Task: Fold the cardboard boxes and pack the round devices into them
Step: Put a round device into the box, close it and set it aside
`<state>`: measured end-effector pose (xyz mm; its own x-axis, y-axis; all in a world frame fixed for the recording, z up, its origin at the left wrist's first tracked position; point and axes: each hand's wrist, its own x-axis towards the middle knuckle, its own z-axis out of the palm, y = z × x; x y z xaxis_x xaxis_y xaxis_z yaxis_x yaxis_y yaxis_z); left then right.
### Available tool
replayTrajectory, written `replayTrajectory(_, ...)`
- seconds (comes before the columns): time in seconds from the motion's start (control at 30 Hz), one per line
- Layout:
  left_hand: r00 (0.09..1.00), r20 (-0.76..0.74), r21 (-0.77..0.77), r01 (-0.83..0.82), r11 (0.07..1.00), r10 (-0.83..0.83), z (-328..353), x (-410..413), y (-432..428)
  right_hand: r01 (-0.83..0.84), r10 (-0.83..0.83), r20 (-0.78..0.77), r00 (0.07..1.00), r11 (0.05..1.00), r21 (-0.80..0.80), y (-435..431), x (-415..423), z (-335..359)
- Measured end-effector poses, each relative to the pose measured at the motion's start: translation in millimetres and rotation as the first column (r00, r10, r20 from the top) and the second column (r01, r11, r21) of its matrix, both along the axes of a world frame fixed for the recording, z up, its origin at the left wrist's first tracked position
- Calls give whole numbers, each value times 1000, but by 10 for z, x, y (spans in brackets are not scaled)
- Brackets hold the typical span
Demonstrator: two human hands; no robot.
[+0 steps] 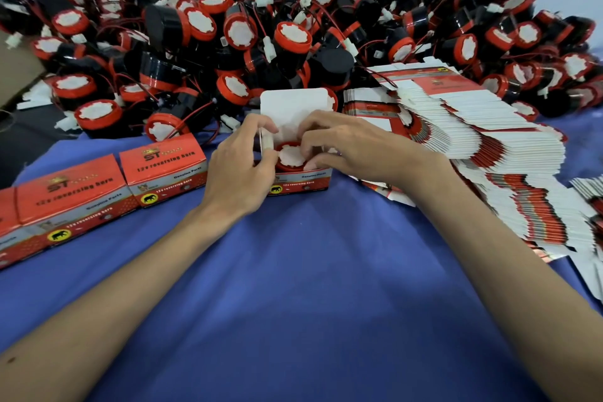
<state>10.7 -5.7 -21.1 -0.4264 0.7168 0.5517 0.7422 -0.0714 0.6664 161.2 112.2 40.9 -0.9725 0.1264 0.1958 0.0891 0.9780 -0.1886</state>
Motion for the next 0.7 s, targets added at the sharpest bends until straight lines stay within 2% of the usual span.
replayTrajectory(0.17, 1000, -9, -17, -11, 1000, 10, 21, 15, -14, 24, -23, 7, 1000, 999, -48, -36, -22, 7)
replayTrajectory(0.37, 939, -335, -25, -92, 995, 78, 82, 7, -70, 44, -43, 18, 999, 997, -61, -58, -4, 26)
replayTrajectory(0.7, 850, -516, -2, -131, 991, 111, 173, -21, -74, 76, -71, 51, 996, 992, -100, -67, -15, 54)
